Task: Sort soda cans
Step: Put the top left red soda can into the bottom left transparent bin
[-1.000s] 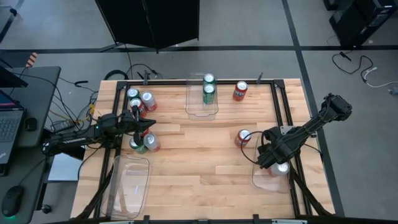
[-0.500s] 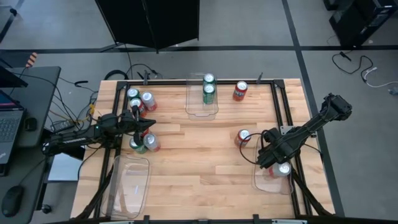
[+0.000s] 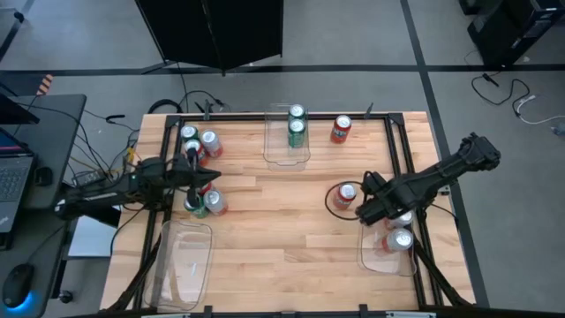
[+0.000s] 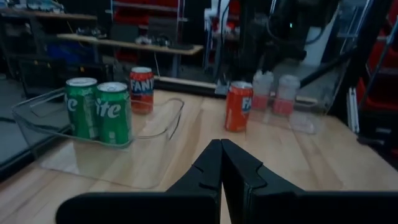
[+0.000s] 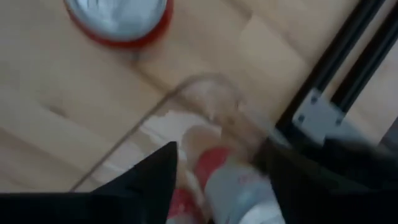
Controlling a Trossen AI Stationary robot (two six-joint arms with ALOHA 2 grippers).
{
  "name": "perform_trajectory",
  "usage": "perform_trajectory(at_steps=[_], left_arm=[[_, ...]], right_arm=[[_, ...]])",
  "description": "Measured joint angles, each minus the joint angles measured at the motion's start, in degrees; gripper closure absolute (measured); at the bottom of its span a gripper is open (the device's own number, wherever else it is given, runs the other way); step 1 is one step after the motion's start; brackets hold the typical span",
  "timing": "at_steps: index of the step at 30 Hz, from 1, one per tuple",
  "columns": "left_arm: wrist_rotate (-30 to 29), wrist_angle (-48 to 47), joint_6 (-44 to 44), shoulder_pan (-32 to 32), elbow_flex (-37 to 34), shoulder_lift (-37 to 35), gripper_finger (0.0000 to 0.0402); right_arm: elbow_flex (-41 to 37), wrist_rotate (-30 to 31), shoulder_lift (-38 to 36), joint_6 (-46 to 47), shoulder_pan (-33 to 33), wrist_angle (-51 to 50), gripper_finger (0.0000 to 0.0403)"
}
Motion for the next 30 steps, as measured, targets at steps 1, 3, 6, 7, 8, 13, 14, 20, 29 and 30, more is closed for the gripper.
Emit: perform_trajectory(at_steps=[1, 3, 6, 7, 8, 13, 14, 20, 29, 30], left_arm=[[0.0, -0.5, 0.0, 0.0, 1.1, 1.3, 0.039], [0.0, -2.3, 0.1, 0.0, 3.7, 4.0, 0.039], [0.0, -6.5, 0.6, 0.0, 8.7, 8.8, 0.039], [-0.3, -8.6, 0.7, 0.0, 10.5, 10.4, 0.039], [-1.0, -10.6, 0.8, 0.0, 12.4, 12.3, 0.039], [-6.3, -22.6, -1.7, 0.0, 22.7, 22.4, 0.039], [-6.9, -25.2, -2.7, 0.0, 24.7, 24.5, 0.039], [-8.8, -40.9, -10.7, 0.0, 36.5, 35.4, 0.039], [-15.9, -63.8, -19.3, 3.5, 47.6, 44.5, 0.039], [-15.8, -66.1, -19.8, 4.8, 48.5, 45.1, 0.039]], right_arm=[[0.0, 1.3, 0.0, -1.1, -0.9, 0.0, 0.0205], [-0.2, 3.2, 0.0, -3.2, -2.9, 0.3, 0.0243], [-1.7, 3.7, 0.0, -9.7, -6.7, 3.2, 0.0299], [-2.1, 3.7, 0.0, -13.1, -8.2, 4.8, 0.0316], [-2.2, 3.7, 0.0, -16.6, -9.8, 6.3, 0.0333], [-2.2, 12.4, -0.7, -31.3, -14.7, 15.8, 0.0397], [-2.2, 14.2, -1.1, -34.2, -15.5, 17.9, 0.0395], [-3.6, 20.5, -2.6, -55.1, -19.3, 40.8, 0.0401], [-14.0, 7.9, -2.6, -80.0, -24.5, 82.7, 0.0402], [-14.7, 7.6, -2.6, -81.0, -24.8, 85.1, 0.0402]])
